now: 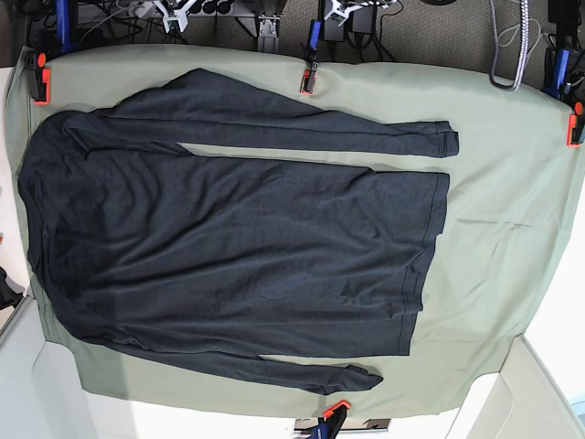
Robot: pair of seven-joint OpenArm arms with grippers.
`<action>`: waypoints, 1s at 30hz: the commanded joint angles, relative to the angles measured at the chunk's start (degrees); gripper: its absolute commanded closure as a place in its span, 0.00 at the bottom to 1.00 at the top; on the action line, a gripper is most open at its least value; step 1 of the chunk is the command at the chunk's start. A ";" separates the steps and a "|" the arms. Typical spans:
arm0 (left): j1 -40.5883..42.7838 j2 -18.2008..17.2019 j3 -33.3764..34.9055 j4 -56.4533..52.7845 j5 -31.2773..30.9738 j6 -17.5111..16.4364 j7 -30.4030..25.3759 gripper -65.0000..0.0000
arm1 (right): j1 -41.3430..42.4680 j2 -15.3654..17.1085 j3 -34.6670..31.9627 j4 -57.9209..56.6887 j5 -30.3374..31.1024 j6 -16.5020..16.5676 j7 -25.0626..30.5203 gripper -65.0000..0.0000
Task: Fold the T-shirt properly
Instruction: 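Move both grippers out from rest toward the shirt's shoulder corners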
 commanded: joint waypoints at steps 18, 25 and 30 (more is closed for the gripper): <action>0.20 -0.42 -0.04 0.11 0.02 -9.20 -5.51 0.93 | -0.90 0.79 -0.11 2.08 -0.09 0.70 0.44 0.98; 1.57 -3.30 -1.97 0.85 1.33 -9.22 -7.67 0.93 | -6.29 1.14 -2.60 9.35 -0.07 0.92 0.44 0.98; 6.99 -6.84 -12.24 8.22 1.46 -12.63 -7.61 0.93 | -14.40 3.21 -9.66 20.57 4.79 4.28 0.44 0.98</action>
